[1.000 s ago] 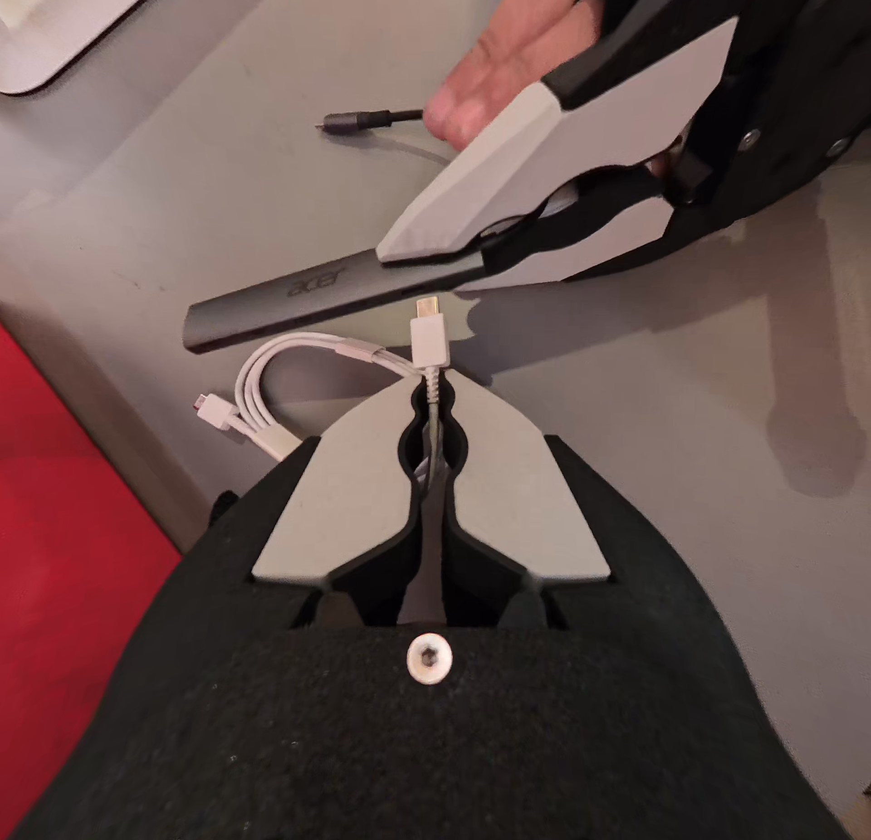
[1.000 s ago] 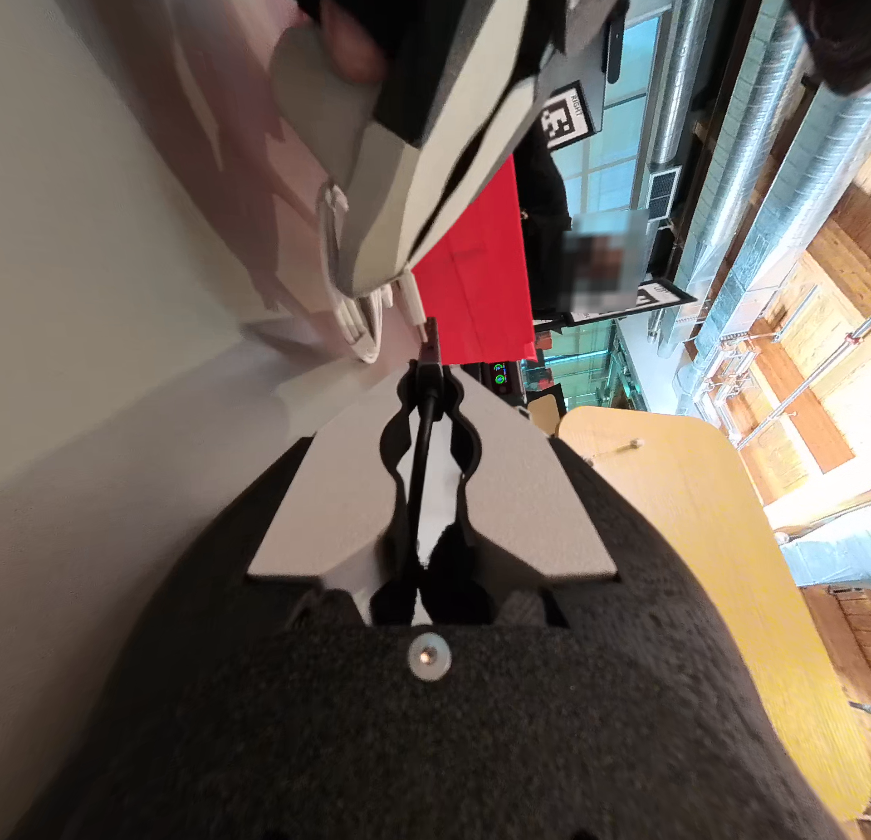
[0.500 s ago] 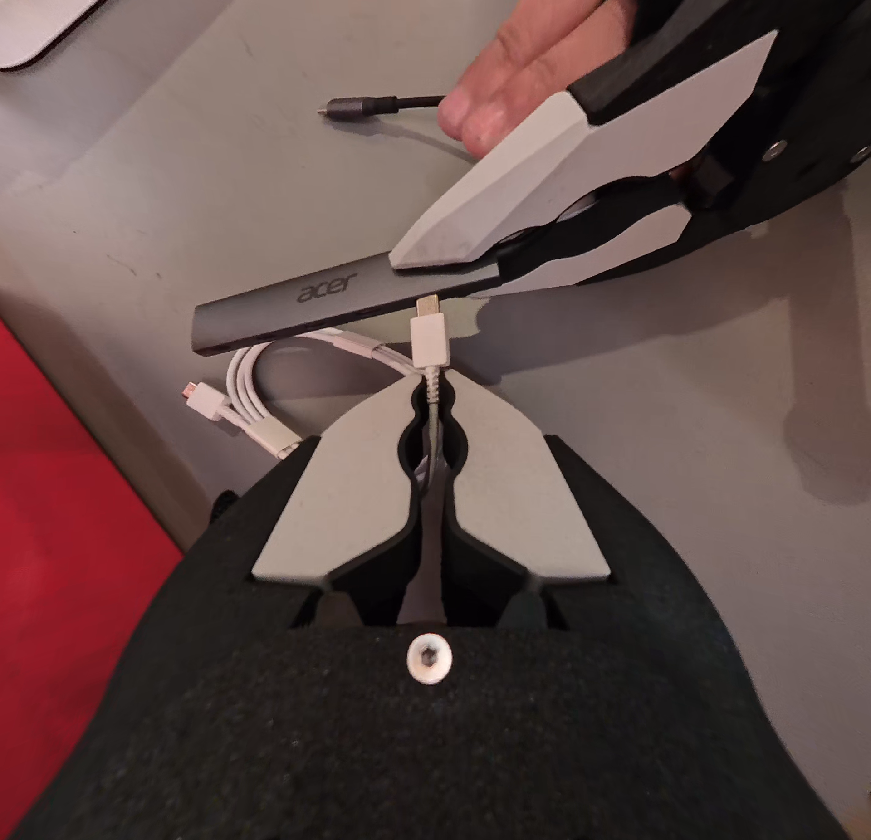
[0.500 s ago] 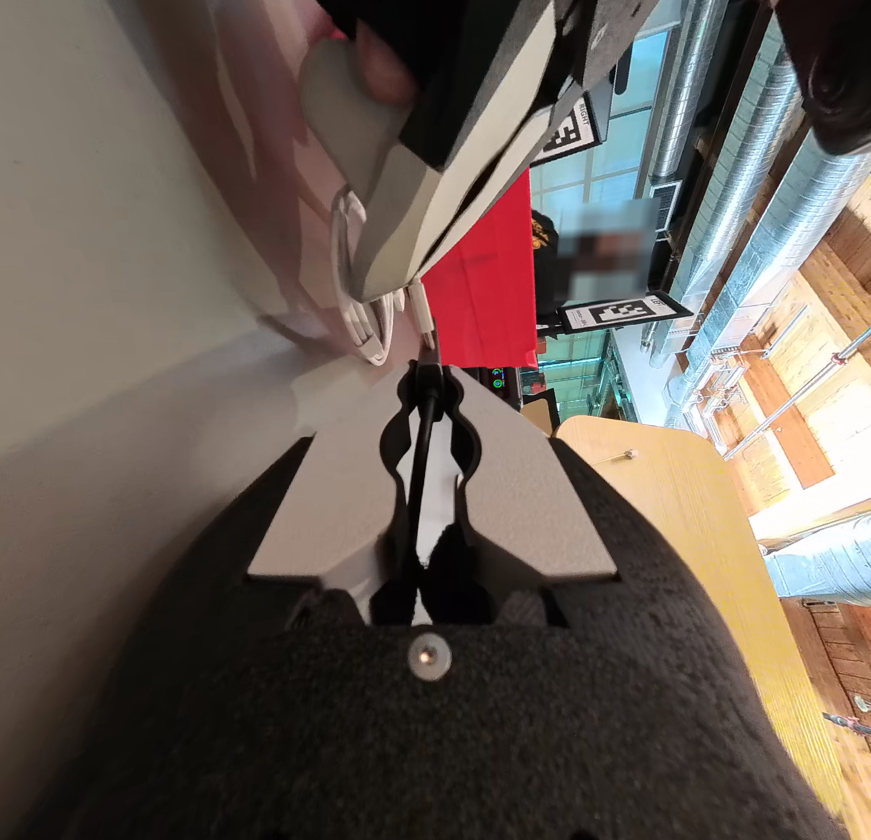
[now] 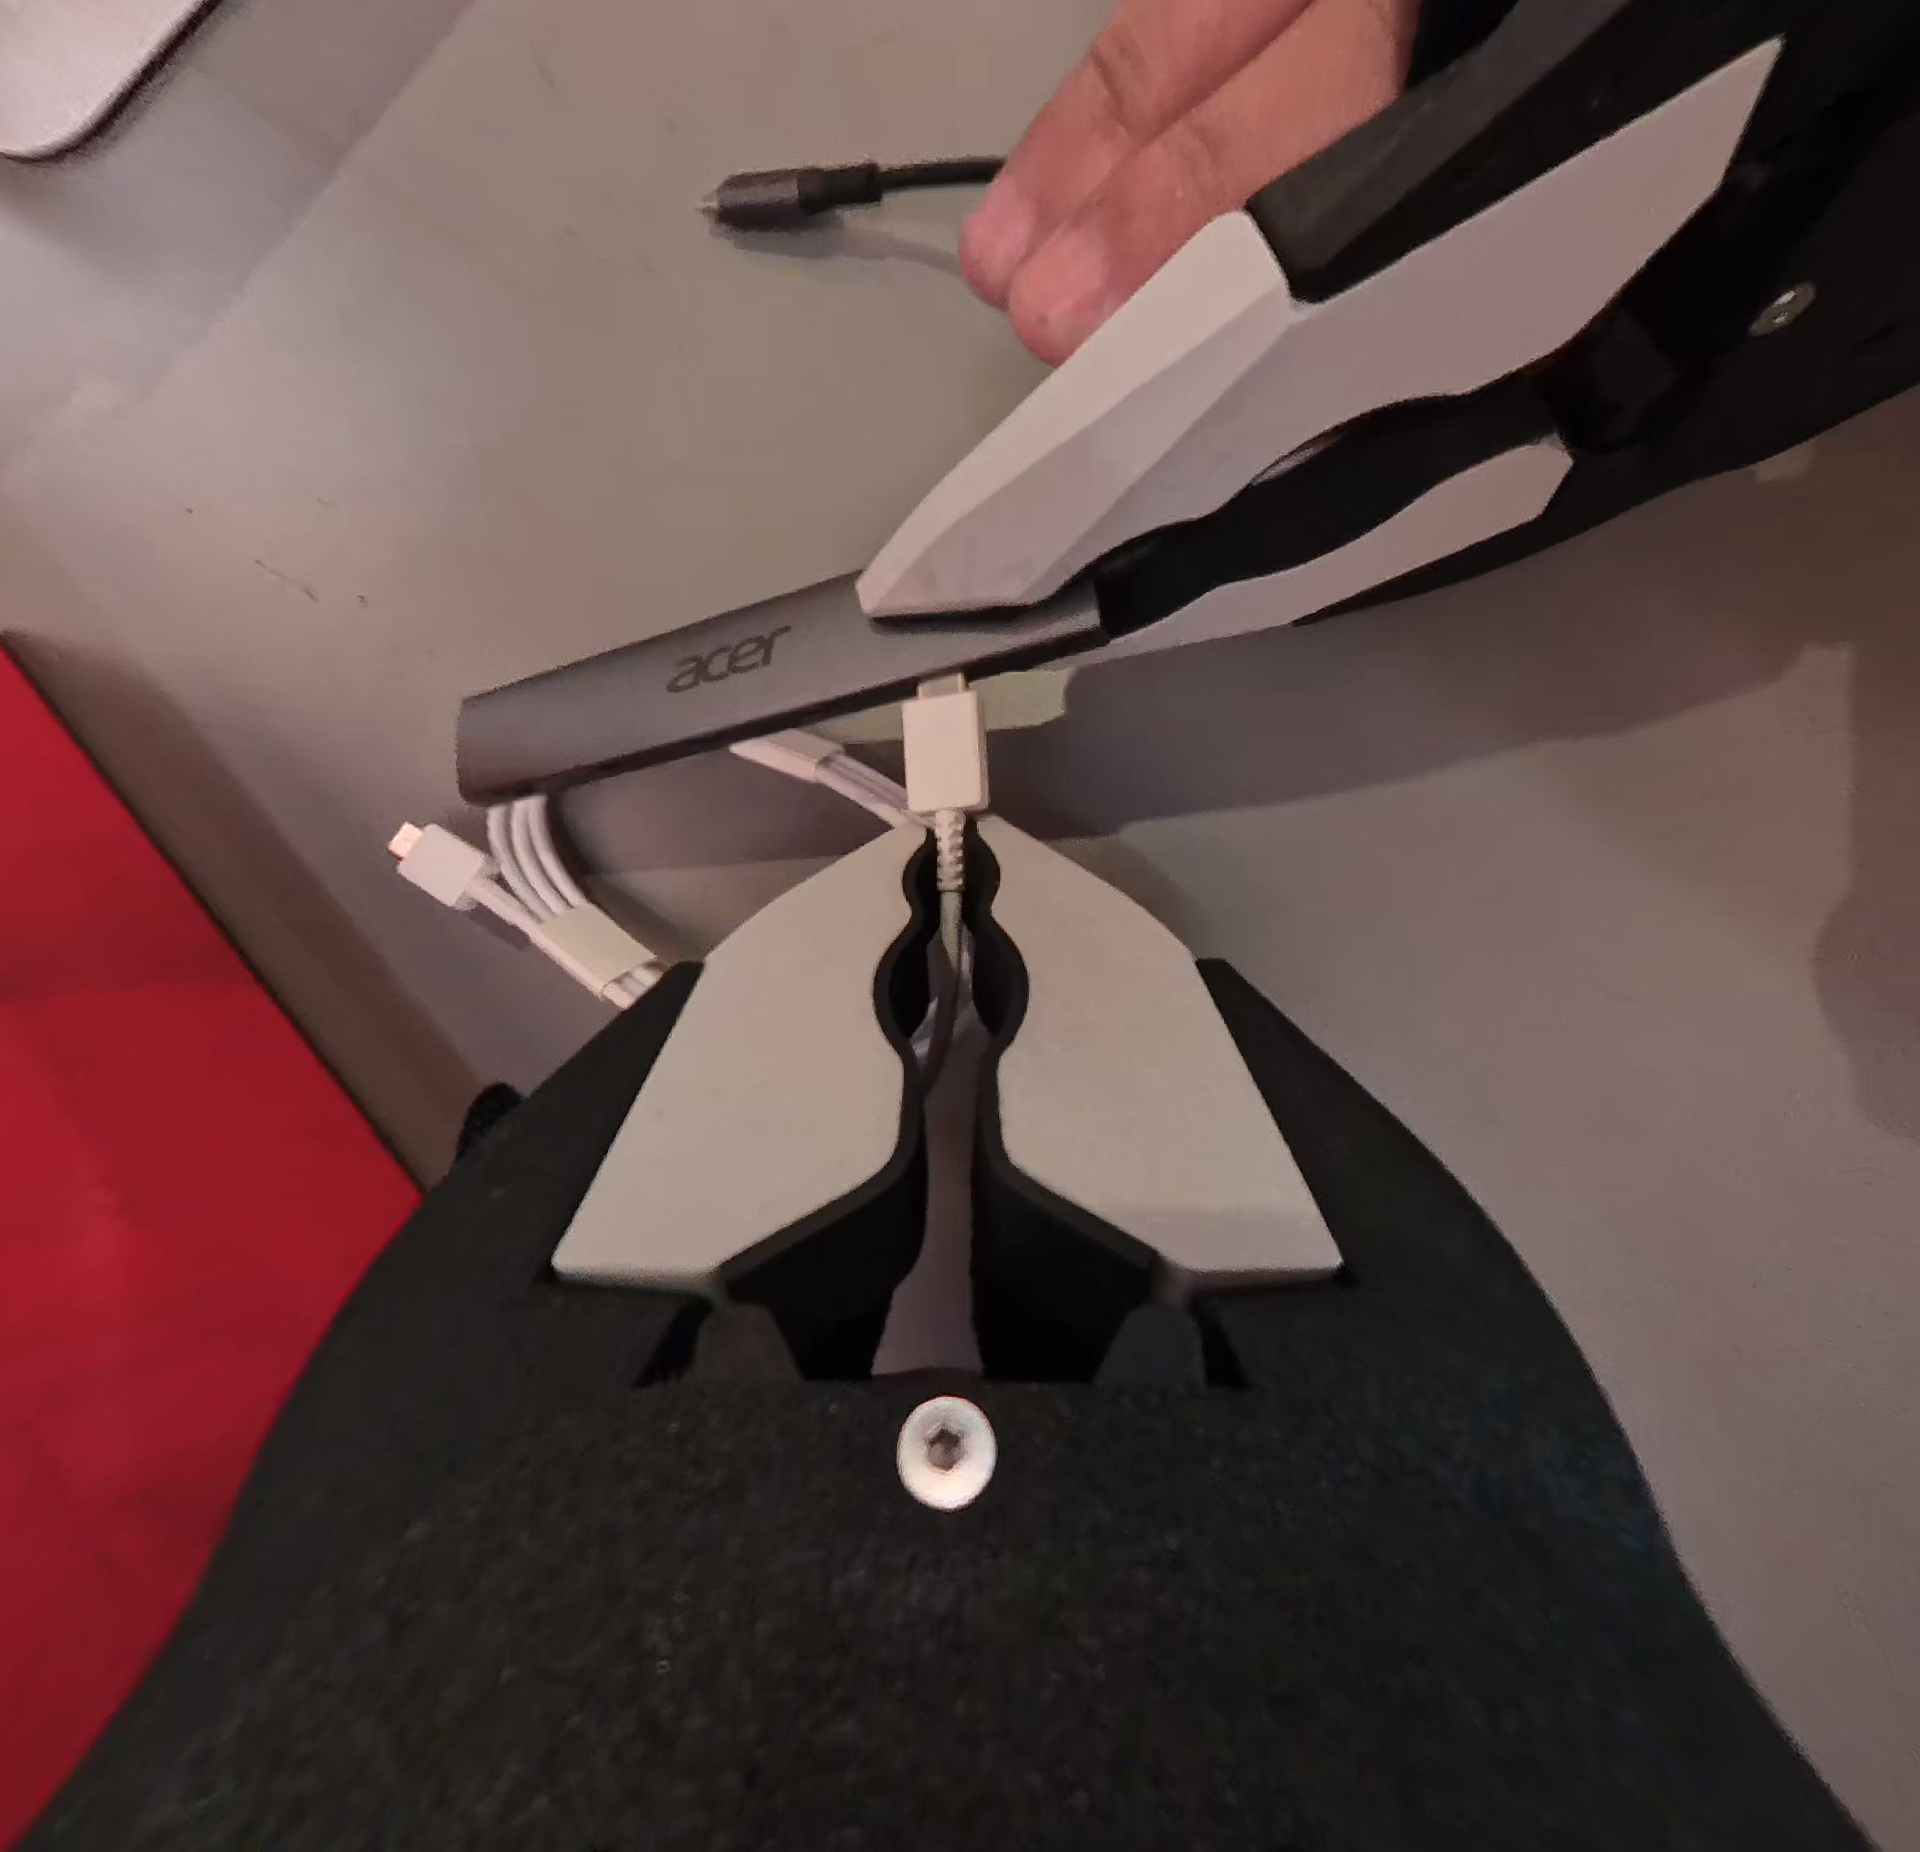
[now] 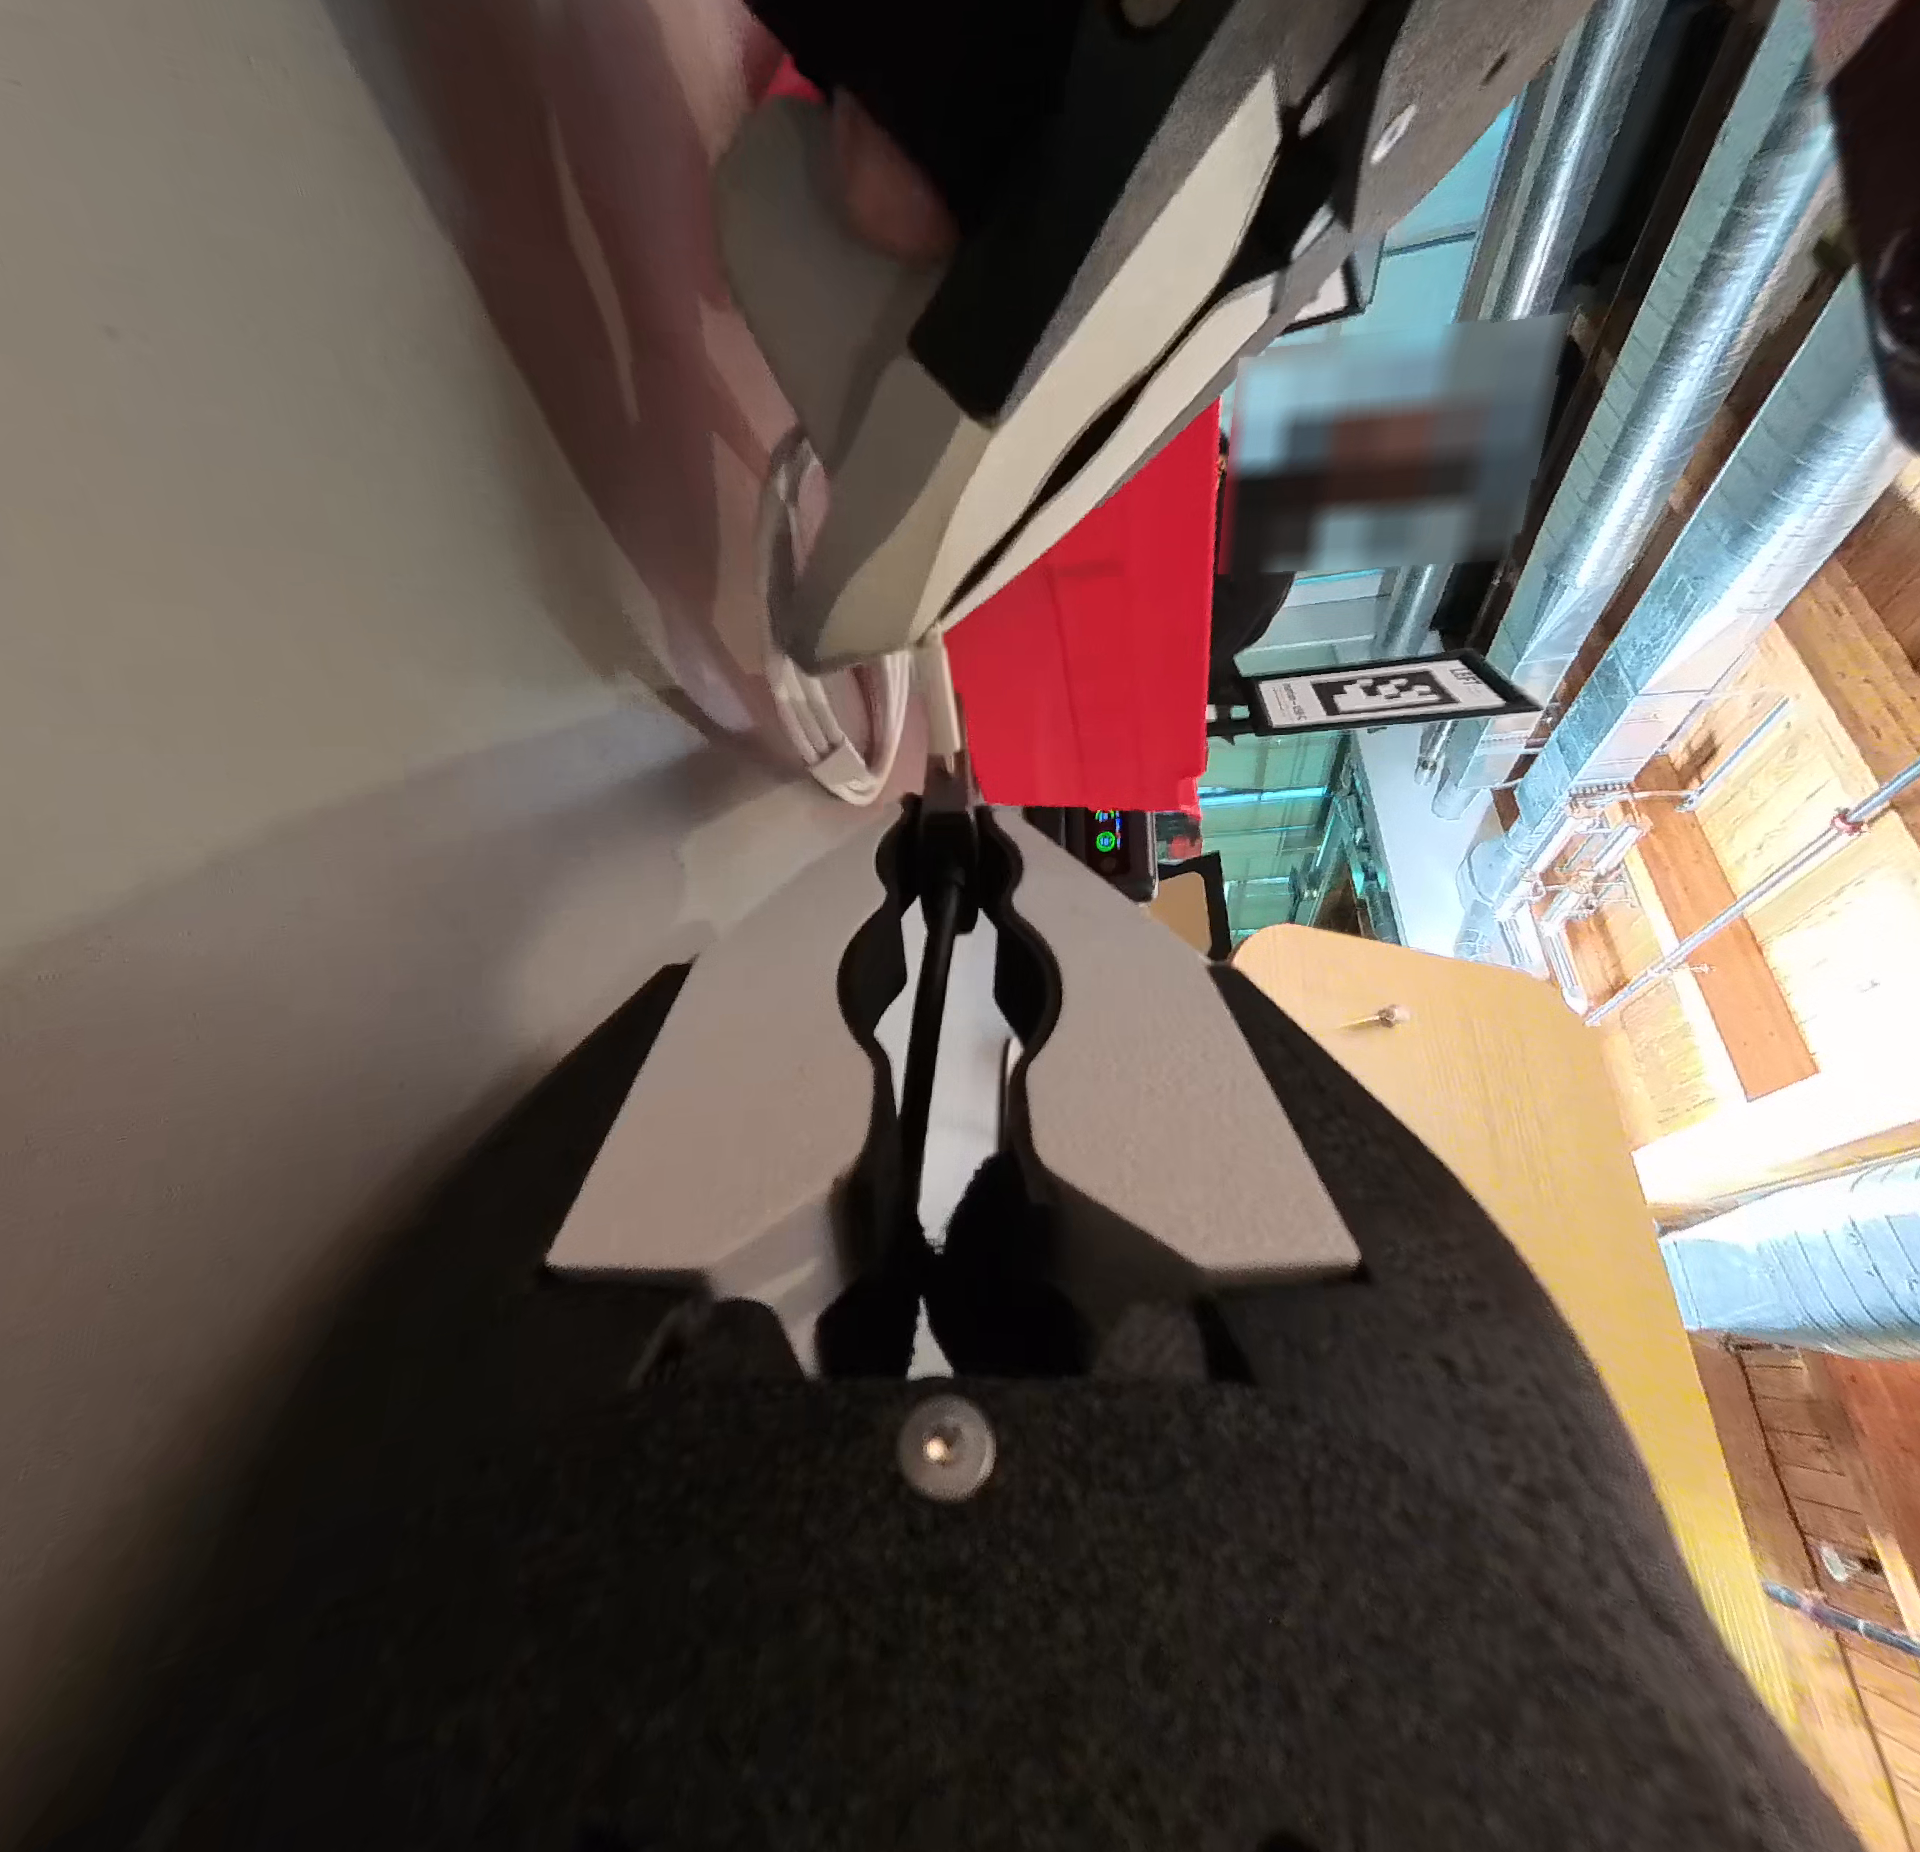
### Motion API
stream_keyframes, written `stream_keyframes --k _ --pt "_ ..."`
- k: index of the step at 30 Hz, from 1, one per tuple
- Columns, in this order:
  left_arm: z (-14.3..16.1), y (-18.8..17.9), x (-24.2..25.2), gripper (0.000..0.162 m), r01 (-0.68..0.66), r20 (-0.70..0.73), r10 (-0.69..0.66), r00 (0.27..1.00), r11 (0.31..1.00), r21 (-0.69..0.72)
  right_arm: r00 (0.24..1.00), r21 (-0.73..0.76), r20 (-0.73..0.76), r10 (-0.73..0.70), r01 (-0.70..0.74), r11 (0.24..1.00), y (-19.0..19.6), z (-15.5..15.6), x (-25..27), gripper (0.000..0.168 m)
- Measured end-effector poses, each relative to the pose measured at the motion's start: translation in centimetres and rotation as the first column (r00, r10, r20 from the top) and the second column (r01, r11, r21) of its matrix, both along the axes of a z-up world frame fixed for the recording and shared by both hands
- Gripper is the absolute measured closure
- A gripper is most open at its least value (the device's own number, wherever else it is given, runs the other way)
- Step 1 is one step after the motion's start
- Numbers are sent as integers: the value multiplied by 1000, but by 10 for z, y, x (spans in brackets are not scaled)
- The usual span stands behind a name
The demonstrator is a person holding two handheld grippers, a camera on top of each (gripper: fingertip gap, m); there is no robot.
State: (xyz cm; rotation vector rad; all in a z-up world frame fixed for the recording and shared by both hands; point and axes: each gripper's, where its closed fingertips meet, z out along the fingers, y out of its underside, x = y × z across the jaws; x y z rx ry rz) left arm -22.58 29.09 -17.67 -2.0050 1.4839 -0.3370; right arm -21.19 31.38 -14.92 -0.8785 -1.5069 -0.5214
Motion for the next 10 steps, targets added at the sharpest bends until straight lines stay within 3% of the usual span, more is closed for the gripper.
stream_keyframes --k 3,10 --pt "-2 1 -1 160 -17 -16 17 1000 1000 4 1000 -21 3 -17 17 1000 1 -3 -1 160" --pt "12 2 7 160 -59 109 62 992 998 -26 996 -24 -38 -77 76 997 4 7 2 161"
